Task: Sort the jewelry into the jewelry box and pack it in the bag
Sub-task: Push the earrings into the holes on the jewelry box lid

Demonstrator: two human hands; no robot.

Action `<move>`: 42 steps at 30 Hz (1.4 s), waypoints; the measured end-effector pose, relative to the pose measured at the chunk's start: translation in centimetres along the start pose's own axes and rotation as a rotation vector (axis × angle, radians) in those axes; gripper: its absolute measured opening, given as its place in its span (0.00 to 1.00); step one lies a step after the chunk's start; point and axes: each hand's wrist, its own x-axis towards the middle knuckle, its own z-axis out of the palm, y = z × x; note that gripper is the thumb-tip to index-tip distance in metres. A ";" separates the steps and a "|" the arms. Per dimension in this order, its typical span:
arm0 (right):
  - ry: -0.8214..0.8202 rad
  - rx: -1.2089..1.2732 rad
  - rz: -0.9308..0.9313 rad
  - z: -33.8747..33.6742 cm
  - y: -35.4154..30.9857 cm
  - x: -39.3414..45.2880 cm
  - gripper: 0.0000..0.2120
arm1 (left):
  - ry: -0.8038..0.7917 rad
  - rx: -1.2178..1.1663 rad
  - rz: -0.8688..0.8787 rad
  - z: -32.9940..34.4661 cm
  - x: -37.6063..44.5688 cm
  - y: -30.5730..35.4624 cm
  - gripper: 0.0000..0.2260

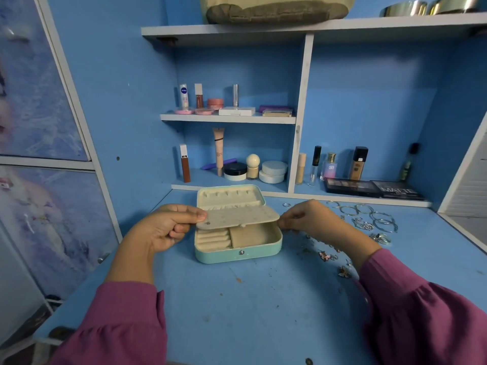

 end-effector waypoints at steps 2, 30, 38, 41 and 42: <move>-0.006 -0.058 0.002 -1.0 0.4 -0.3 0.02 | -0.003 0.035 0.006 0.0 0.0 0.0 0.04; 0.093 -0.306 0.046 -1.2 0.2 -1.2 0.10 | 0.012 0.027 0.027 0.0 0.0 -0.2 0.07; 0.217 0.100 -0.153 3.5 -5.2 -0.2 0.05 | 0.005 0.022 0.059 0.3 0.0 -0.3 0.06; 0.150 0.110 -0.133 5.6 -7.1 0.7 0.08 | 0.004 0.024 0.058 0.1 0.2 -0.4 0.09; 0.125 0.126 -0.123 6.2 -7.7 1.0 0.08 | 0.007 0.026 0.059 0.1 0.2 -0.4 0.10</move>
